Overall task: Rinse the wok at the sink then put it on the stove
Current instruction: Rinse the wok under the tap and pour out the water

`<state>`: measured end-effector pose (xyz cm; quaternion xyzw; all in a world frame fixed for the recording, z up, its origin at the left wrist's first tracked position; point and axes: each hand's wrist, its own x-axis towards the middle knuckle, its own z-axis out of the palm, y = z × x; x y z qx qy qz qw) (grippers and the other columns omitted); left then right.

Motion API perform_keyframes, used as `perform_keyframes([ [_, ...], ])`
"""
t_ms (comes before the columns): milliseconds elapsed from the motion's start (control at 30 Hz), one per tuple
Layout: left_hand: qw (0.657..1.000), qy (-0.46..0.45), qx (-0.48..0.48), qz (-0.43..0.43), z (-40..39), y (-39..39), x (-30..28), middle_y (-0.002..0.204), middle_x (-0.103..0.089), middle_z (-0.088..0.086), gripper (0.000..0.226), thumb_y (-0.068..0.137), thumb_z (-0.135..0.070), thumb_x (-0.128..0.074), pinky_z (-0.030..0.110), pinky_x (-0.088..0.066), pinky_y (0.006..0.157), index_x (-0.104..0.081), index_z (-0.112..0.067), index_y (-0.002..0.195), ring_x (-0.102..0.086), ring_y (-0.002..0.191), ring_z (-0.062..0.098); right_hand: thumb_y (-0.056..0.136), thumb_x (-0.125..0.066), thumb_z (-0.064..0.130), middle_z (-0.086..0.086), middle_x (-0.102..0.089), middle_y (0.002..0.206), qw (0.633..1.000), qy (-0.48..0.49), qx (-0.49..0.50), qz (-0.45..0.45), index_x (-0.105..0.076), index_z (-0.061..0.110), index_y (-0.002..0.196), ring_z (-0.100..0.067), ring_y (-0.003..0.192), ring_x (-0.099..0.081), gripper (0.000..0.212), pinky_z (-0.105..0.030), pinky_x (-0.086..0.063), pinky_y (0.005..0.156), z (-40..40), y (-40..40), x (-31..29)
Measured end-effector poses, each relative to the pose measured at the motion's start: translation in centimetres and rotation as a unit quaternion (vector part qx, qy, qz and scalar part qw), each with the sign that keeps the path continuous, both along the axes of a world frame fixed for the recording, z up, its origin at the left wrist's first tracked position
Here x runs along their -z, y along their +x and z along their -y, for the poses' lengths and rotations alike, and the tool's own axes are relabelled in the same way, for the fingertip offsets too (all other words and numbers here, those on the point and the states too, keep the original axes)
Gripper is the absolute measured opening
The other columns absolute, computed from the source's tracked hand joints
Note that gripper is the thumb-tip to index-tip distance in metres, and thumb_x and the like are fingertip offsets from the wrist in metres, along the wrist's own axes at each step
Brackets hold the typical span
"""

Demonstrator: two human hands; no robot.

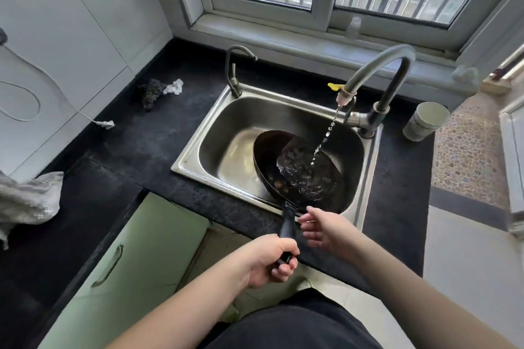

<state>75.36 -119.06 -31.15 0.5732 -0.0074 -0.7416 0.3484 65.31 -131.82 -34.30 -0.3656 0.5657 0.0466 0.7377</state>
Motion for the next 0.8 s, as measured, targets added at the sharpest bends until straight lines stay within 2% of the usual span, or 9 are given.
perform_keyframes([
  [100,1.000,-0.015,0.000,0.003,-0.3,-0.1,0.2,0.053,-0.048,0.005,0.020,0.089,-0.004,-0.043,0.014,-0.020,0.034,-0.042,-0.011,0.071,-0.033,0.033,0.008,0.098,-0.044,0.044,-0.009,-0.054,0.072,0.997,0.073,0.026,0.015,-0.053,0.009,0.079,-0.020,0.062,-0.053,0.040,-0.028,-0.044,0.055,-2.2,1.5,0.2],
  [167,1.000,-0.025,0.000,0.005,-0.5,-0.2,0.3,0.052,-0.047,0.005,0.018,0.090,-0.004,-0.043,0.013,-0.020,0.035,-0.042,-0.013,0.075,-0.032,0.032,0.008,0.096,-0.046,0.047,-0.015,-0.057,0.079,0.989,0.129,0.058,0.040,-0.055,0.003,0.084,-0.024,0.069,-0.057,0.047,-0.030,-0.048,0.059,-2.8,2.7,0.4],
  [233,0.999,-0.031,0.000,0.013,-0.6,-0.3,0.5,0.051,-0.047,0.005,0.018,0.092,-0.006,-0.043,0.013,-0.020,0.035,-0.041,-0.013,0.075,-0.033,0.032,0.009,0.097,-0.048,0.041,-0.017,-0.061,0.070,0.978,0.161,0.114,0.060,-0.055,-0.004,0.083,-0.024,0.060,-0.061,0.048,-0.027,-0.053,0.052,-3.2,4.1,0.9],
  [333,0.999,-0.047,0.005,0.024,-0.8,0.1,0.5,0.051,-0.047,0.005,0.022,0.093,-0.008,-0.045,0.013,-0.022,0.034,-0.042,-0.010,0.071,-0.033,0.032,0.008,0.096,-0.052,0.033,-0.012,-0.062,0.052,0.973,0.161,0.149,0.069,-0.055,-0.003,0.076,-0.016,0.037,-0.058,0.042,-0.018,-0.048,0.040,-3.5,5.5,1.7],
  [500,0.998,-0.059,0.016,0.027,-1.6,2.0,1.2,0.054,-0.047,0.007,0.020,0.093,-0.009,-0.047,0.013,-0.021,0.034,-0.044,-0.010,0.074,-0.034,0.032,0.009,0.094,-0.052,0.018,-0.014,-0.064,0.057,0.944,0.212,0.223,0.120,-0.063,-0.008,0.069,-0.020,0.038,-0.061,0.039,-0.022,-0.052,0.040,-4.1,6.5,2.4],
  [567,0.998,-0.062,0.008,0.020,-1.9,2.8,1.8,0.052,-0.048,0.007,0.019,0.094,-0.008,-0.045,0.013,-0.021,0.034,-0.043,-0.010,0.075,-0.034,0.031,0.009,0.096,-0.048,0.014,-0.016,-0.066,0.059,0.932,0.217,0.248,0.148,-0.060,-0.007,0.073,-0.021,0.040,-0.062,0.033,-0.023,-0.053,0.041,-4.5,7.2,2.7],
  [667,0.998,-0.059,-0.020,-0.008,-2.3,3.7,2.7,0.048,-0.048,0.005,0.024,0.095,-0.009,-0.044,0.012,-0.021,0.033,-0.043,-0.008,0.071,-0.032,0.028,0.008,0.097,-0.045,0.012,-0.007,-0.057,0.051,0.925,0.227,0.257,0.163,-0.054,0.001,0.073,-0.015,0.037,-0.056,0.028,-0.019,-0.050,0.040,-4.8,8.2,3.4],
  [800,0.996,-0.058,-0.040,-0.048,-2.1,4.3,3.3,0.047,-0.046,0.003,0.027,0.097,-0.012,-0.042,0.015,-0.018,0.031,-0.043,-0.008,0.070,-0.029,0.028,0.006,0.096,-0.044,0.007,-0.003,-0.050,0.045,0.923,0.232,0.265,0.152,-0.049,0.005,0.059,-0.014,0.033,-0.051,0.037,-0.016,-0.047,0.039,-4.4,9.0,3.7],
])
